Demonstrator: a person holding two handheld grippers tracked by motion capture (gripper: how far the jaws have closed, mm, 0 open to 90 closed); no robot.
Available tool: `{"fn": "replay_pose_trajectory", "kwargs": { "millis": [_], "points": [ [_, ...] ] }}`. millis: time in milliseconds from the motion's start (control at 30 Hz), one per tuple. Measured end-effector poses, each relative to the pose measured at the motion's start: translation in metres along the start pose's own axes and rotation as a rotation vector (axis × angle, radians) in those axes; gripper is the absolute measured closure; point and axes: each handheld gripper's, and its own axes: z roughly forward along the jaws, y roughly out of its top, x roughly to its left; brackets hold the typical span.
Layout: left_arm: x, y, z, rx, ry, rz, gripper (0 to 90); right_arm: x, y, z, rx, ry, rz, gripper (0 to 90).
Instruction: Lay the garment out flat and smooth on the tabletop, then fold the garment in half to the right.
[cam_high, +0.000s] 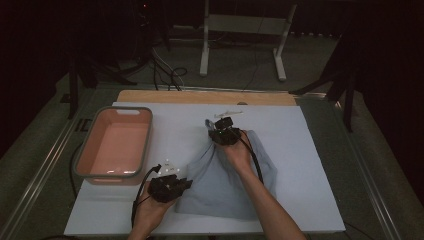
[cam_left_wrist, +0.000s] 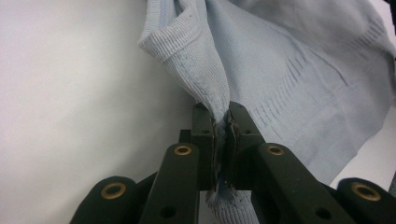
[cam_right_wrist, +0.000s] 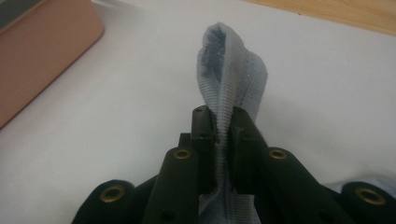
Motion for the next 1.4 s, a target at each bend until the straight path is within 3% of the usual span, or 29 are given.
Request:
{"fn": "replay_pose_trajectory", "kwargs": {
  "millis": [700, 1033, 1400],
  "points": [
    [-0.004, 0.001, -0.012, -0.016, -0.023, -0.009, 84.1, 0.008, 0.001, 0.007, 0.014, 0.033, -0.006, 81.7],
    [-0.02, 0.015, -0.016, -0.061, -0.075, 0.015, 84.0, -0.003, 0.002, -0.001, 0.015, 0.052, 0.002, 81.5],
    [-0.035, 0.032, -0.01, -0.078, -0.132, 0.039, 84.0, -0.016, 0.003, -0.012, 0.013, 0.058, -0.002, 80.7]
  ]
}}
